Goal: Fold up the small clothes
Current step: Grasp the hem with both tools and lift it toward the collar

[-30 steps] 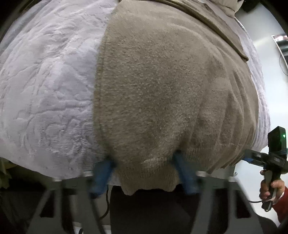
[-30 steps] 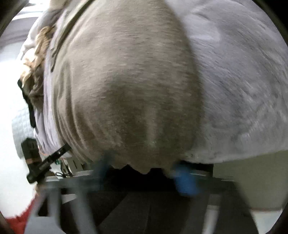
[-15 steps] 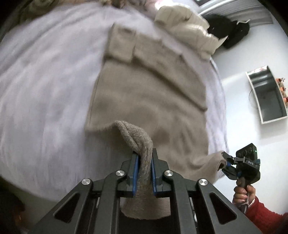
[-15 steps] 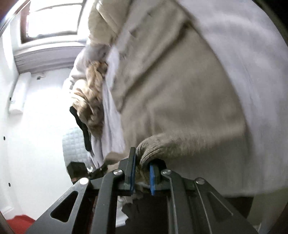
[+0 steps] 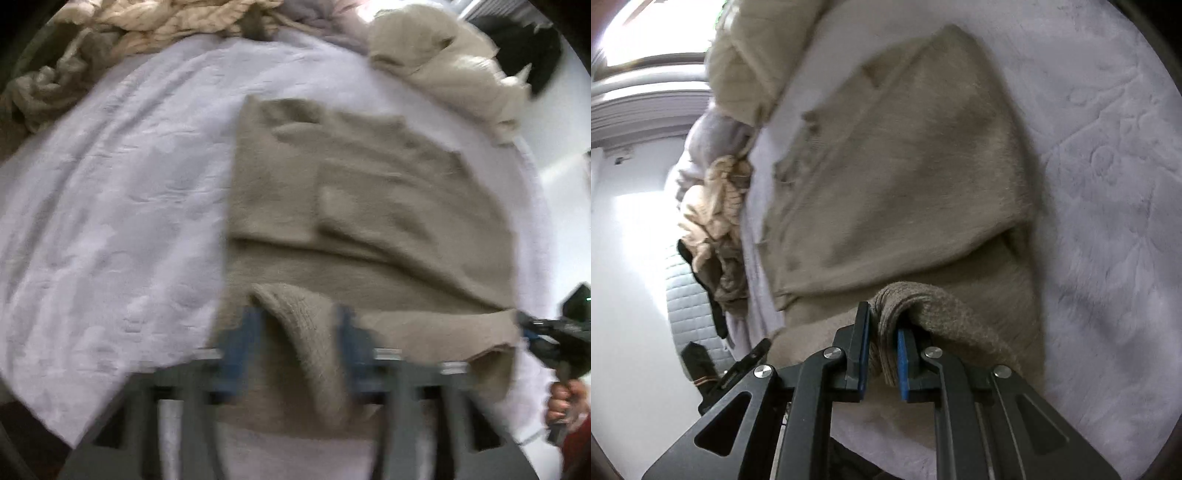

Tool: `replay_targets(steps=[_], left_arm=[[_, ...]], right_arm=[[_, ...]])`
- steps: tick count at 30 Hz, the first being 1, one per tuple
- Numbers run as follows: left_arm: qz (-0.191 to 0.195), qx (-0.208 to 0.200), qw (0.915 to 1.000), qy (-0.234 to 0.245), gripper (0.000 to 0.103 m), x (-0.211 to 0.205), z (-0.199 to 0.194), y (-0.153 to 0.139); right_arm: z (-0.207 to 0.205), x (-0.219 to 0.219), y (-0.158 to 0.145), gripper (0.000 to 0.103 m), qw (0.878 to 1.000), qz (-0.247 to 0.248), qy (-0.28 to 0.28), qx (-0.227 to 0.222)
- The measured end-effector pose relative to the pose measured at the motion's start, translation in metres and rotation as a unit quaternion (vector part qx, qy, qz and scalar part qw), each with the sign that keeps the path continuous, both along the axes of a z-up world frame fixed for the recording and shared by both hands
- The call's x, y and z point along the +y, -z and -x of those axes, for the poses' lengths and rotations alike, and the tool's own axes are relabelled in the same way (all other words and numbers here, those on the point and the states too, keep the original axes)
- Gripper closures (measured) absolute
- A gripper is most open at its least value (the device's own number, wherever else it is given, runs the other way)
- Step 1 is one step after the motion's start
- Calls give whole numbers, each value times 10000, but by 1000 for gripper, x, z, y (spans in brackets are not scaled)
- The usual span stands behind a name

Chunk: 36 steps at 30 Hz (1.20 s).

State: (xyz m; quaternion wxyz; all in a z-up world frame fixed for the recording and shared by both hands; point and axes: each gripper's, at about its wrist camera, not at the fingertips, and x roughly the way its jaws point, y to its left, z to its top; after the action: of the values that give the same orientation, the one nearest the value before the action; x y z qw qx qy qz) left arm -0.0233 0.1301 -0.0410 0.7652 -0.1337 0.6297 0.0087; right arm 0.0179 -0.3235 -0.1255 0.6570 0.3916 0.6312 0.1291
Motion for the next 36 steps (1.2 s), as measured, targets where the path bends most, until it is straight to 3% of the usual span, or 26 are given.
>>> replay_targets(steps=[1,5,9,11,13,20,25,28,29,30,31,32,34,36], left_arm=[[-163,-54,9998,-44,31,1,1,0],[-169,84,9997,-167,31,9,1,-3],[-259,12,9993,-254,31,18,-5,-19],[-198,29,9992,-346,31,21,-10,-24],[-185,12,9993,-318,31,20,-14,-25],[-388,204,9969,656,31,-12,-26,-2],[-22,449,9932,1076,31,-28,-55,31],[-60,607,9909,1198,31,-32,-66,49],[-44,595,9900,1276,36,-34,-68,50],[-14,555,9897,1322,46,-34,-68,50],[120,484,9886,1419,70,-35,-67,47],[186,453,9877,1485,81,-36,-67,46],[348,292,9866,1567,95,-34,-63,37],[584,108,9873,1473,95,-27,-61,22]], right_arm=[[-2,-2,3,86,10000,14,1,47],[-5,-14,0,80,10000,50,14,71],[-11,-33,-12,47,9991,-346,207,-95],[-15,-36,-14,46,9990,-390,198,-71],[-18,-31,-20,46,9999,-51,-82,-133],[-24,-1,-41,46,9856,1154,-1010,-709],[-43,9,-18,46,9816,1418,-1154,-549],[-42,19,-7,47,9798,1535,-1220,-405],[-40,22,-7,47,9772,1643,-1276,-426],[-37,27,-9,57,9737,1782,-1339,-472],[-34,31,-13,84,9697,1931,-1400,-527],[-29,34,-16,93,9663,2047,-1446,-583],[-19,38,-32,93,9612,2229,-1404,-825],[-12,42,-51,93,9538,2434,-1418,-1049]])
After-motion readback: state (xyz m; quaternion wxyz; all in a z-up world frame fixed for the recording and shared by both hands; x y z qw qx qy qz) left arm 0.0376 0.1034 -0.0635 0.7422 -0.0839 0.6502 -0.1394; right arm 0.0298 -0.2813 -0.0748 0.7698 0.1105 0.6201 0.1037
